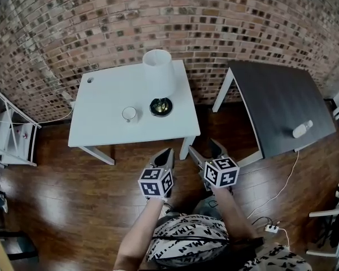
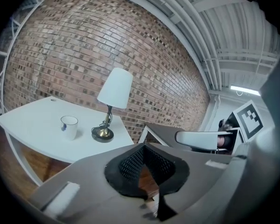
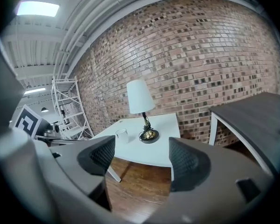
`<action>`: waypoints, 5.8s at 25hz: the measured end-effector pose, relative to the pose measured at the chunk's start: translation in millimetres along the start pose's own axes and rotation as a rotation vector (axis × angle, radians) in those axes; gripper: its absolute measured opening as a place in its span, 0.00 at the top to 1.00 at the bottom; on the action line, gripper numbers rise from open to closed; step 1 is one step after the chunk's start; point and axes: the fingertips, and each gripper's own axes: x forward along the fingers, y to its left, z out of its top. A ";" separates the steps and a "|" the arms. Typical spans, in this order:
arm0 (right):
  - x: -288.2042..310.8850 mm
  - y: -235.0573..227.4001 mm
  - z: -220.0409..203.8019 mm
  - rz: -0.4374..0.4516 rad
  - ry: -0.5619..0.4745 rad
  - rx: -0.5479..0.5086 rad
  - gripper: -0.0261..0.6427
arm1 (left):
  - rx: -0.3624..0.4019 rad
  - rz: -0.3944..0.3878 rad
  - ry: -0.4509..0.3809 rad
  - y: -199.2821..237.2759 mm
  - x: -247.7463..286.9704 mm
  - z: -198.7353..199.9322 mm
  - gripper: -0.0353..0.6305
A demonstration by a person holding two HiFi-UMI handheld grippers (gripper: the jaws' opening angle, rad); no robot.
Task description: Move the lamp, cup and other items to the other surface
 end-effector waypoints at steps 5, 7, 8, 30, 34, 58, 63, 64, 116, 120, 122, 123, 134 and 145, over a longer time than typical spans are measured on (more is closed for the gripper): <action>11.3 31.2 -8.1 0.019 0.019 -0.014 0.43 | 0.013 0.015 0.000 19.0 -26.2 3.8 0.95; 17.0 35.9 -9.6 0.029 0.029 -0.025 0.43 | 0.003 0.028 -0.011 26.0 -31.2 6.6 0.95; 21.0 37.0 -9.9 0.032 0.033 -0.028 0.44 | -0.002 0.035 -0.015 30.0 -32.9 7.7 0.95; 251.4 24.2 26.0 0.079 -0.031 -0.116 0.42 | 0.008 0.181 0.011 152.5 22.7 44.5 0.95; 293.3 -3.3 37.3 0.053 -0.080 -0.118 0.45 | 0.023 0.159 0.050 157.1 50.0 38.8 0.95; 361.8 1.1 75.2 0.092 -0.279 -0.326 0.88 | 0.035 0.166 0.080 194.1 123.4 31.4 0.95; 360.6 11.7 90.9 0.131 -0.281 -0.315 0.89 | 0.031 0.180 0.070 198.8 122.1 33.6 0.95; 359.1 13.8 94.5 0.136 -0.281 -0.311 0.89 | 0.030 0.180 0.068 198.6 122.4 35.0 0.95; -149.8 -598.8 81.3 -0.753 -0.320 -0.074 0.89 | 0.399 -0.515 0.280 -414.2 411.4 -50.8 0.95; -147.6 -649.7 70.2 -0.790 -0.309 -0.058 0.89 | 0.398 -0.500 0.307 -422.5 441.7 -58.2 0.95; -144.9 -669.1 62.0 -0.802 -0.305 -0.055 0.89 | 0.392 -0.494 0.318 -422.5 451.5 -62.3 0.95; -143.7 -677.7 57.5 -0.808 -0.304 -0.052 0.89 | 0.390 -0.491 0.324 -421.7 455.5 -64.7 0.95; -148.2 -730.3 41.7 -0.889 -0.315 -0.042 0.89 | 0.392 -0.462 0.400 -403.2 483.5 -94.0 0.95; -144.1 -723.9 34.9 -0.899 -0.306 -0.051 0.89 | 0.378 -0.479 0.410 -406.8 482.6 -95.4 0.95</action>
